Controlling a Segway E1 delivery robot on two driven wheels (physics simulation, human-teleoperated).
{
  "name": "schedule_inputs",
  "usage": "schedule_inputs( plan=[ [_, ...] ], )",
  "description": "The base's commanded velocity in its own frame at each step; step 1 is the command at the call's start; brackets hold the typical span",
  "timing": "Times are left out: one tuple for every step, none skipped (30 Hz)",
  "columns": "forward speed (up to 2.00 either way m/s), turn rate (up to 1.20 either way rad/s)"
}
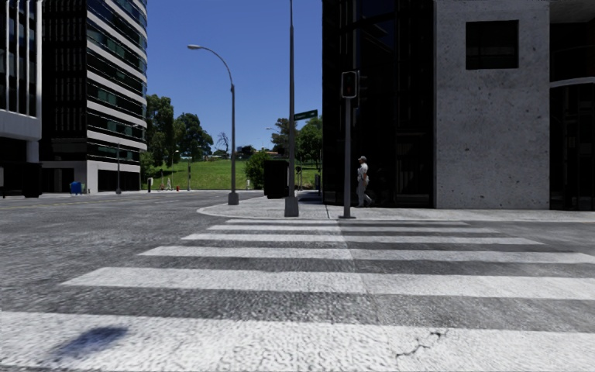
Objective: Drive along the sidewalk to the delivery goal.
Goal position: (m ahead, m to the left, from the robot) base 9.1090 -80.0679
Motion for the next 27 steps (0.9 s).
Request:
schedule_inputs(
  plan=[
    [1.37, 0.0],
    [1.37, 0.0],
    [1.37, 0.0],
    [1.37, 0.0],
    [1.45, 0.0],
    [1.63, 0.0],
    [1.77, 0.0],
    [1.87, 0.0],
    [1.93, 0.0],
    [1.96, -0.12],
    [1.97, -0.29],
    [1.97, -0.29],
    [2.0, -0.78],
    [2.0, -1.2],
    [2.0, -1.2],
    [2.0, -1.2],
    [2.0, -1.13],
    [2.0, -0.42],
    [2.0, -0.38],
    [2.0, -0.38],
    [2.0, -0.32],
    [2.0, -0.29],
    [2.0, -0.28],
    [2.0, -0.28],
    [2.0, -0.27],
    [2.0, -0.27],
    [2.0, -0.27]
  ],
)
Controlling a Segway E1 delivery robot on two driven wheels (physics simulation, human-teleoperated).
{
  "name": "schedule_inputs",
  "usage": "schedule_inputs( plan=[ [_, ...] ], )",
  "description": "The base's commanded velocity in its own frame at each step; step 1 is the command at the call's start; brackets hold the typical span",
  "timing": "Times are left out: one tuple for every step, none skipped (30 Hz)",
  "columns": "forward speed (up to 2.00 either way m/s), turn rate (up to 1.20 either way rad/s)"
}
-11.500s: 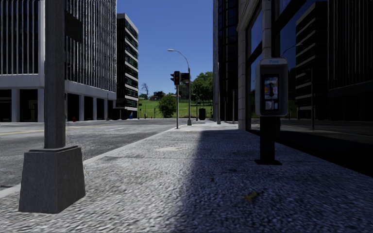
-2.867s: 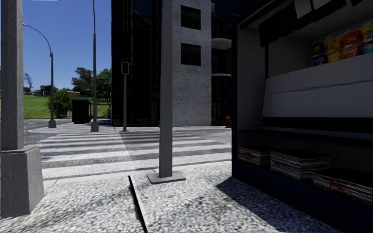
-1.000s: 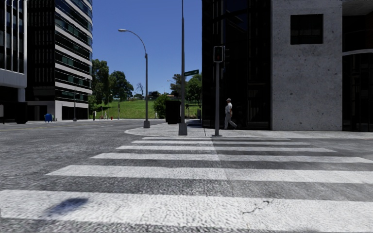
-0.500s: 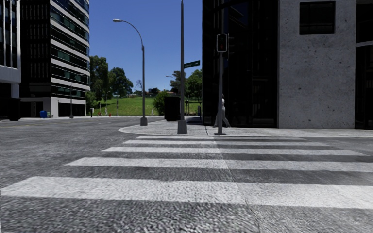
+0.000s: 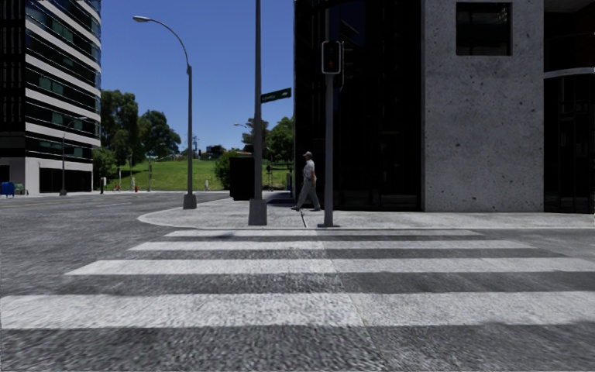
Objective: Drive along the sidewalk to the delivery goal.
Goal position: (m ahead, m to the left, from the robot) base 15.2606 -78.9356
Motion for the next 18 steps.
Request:
schedule_inputs(
  plan=[
    [2.0, -0.27],
    [2.0, -0.27],
    [2.0, -0.27],
    [2.0, -0.27],
    [2.0, -0.27],
    [2.0, -0.27],
    [2.0, -0.26],
    [2.0, -0.26],
    [2.0, -0.26],
    [2.0, -0.27],
    [2.0, -0.35],
    [2.0, -0.87],
    [2.0, -1.2],
    [2.0, -1.2],
    [2.0, -1.2],
    [2.0, -1.2],
    [2.0, -1.2],
    [2.0, -1.2]
  ],
)
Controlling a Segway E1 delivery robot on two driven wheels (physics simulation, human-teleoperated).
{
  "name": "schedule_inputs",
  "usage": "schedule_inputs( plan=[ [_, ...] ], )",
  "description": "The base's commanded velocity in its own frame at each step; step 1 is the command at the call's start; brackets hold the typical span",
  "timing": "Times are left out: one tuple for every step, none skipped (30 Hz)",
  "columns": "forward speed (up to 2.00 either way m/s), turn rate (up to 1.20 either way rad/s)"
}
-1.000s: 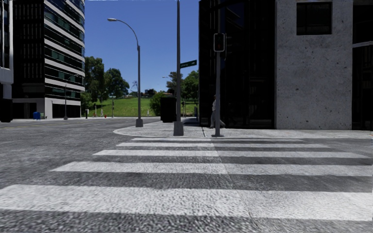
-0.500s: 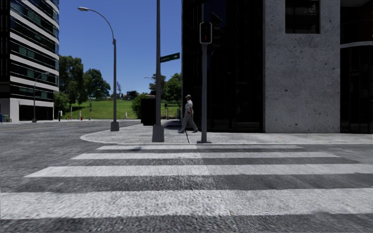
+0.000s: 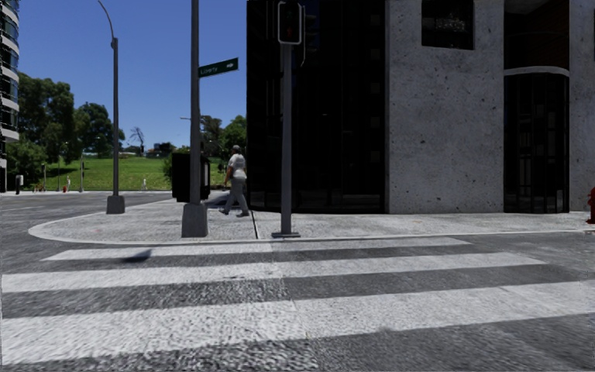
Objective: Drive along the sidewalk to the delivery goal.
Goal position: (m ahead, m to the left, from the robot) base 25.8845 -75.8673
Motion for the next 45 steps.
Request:
schedule_inputs(
  plan=[
    [2.0, -0.83],
    [2.0, -0.36],
    [2.0, -0.12],
    [2.0, -0.03],
    [2.0, 0.0],
    [2.0, 0.0],
    [2.0, 0.0],
    [2.0, 0.0],
    [2.0, 0.0],
    [2.0, 0.0],
    [2.0, 0.0],
    [2.0, 0.0],
    [2.0, 0.0],
    [2.0, 0.0],
    [2.0, 0.0],
    [2.0, 0.0],
    [2.0, 0.0],
    [2.0, 0.0],
    [2.0, 0.0],
    [2.0, -0.01],
    [2.0, -0.19],
    [2.0, -0.3],
    [2.0, -0.79],
    [2.0, -1.2],
    [2.0, -1.2],
    [2.0, -1.2],
    [2.0, -1.17],
    [2.0, -0.14],
    [2.0, -0.03],
    [2.0, 0.0],
    [2.0, 0.0],
    [2.0, 0.0],
    [2.0, 0.0],
    [2.0, 0.0],
    [2.0, 0.0],
    [2.0, 0.0],
    [2.0, 0.0],
    [2.0, 0.0],
    [2.0, 0.0],
    [2.0, 0.0],
    [2.0, 0.0],
    [2.0, 0.0],
    [2.0, 0.0],
    [2.0, 0.0],
    [2.0, 0.0]
  ],
)
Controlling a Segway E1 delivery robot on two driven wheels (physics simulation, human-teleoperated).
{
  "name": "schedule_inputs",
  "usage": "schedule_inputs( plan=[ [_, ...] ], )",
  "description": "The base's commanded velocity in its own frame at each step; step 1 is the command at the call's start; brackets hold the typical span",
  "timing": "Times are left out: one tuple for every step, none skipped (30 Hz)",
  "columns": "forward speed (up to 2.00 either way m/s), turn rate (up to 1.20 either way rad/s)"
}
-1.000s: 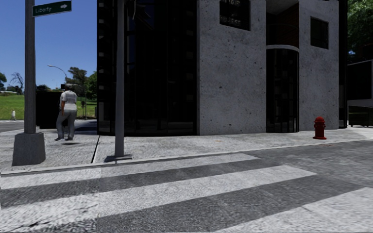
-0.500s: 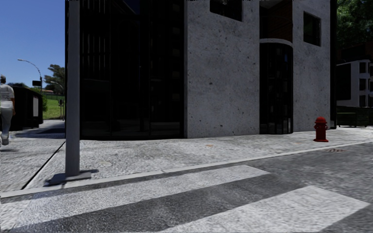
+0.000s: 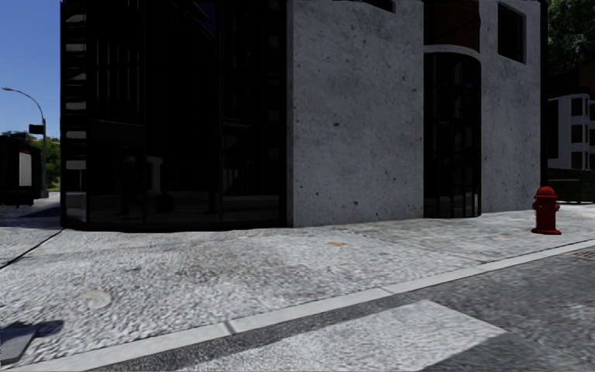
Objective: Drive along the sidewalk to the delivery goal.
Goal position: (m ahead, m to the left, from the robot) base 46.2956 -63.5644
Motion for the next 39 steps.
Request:
schedule_inputs(
  plan=[
    [2.0, 0.0],
    [2.0, 0.45],
    [2.0, 0.82],
    [2.0, 0.82],
    [2.0, 0.91],
    [2.0, 0.94],
    [2.0, 0.95],
    [2.0, 0.95],
    [2.0, 0.91],
    [2.0, 0.46],
    [2.0, 0.03],
    [2.0, 0.0],
    [2.0, 0.0],
    [2.0, 0.0],
    [2.0, 0.0],
    [2.0, 0.0],
    [2.0, 0.0],
    [2.0, -0.14],
    [2.0, -0.43],
    [2.0, -0.86],
    [2.0, -1.2],
    [2.0, -1.2],
    [2.0, -1.2],
    [2.0, -1.2],
    [2.0, -1.2],
    [2.0, -1.2],
    [2.0, -1.2],
    [2.0, -1.2],
    [2.0, -1.2],
    [2.0, -1.2],
    [2.0, -1.14],
    [2.0, -1.09],
    [2.0, -1.08],
    [2.0, -1.07],
    [2.0, -1.07],
    [2.0, -1.07],
    [2.0, -1.07],
    [2.0, -1.07],
    [2.0, -1.07]
  ],
)
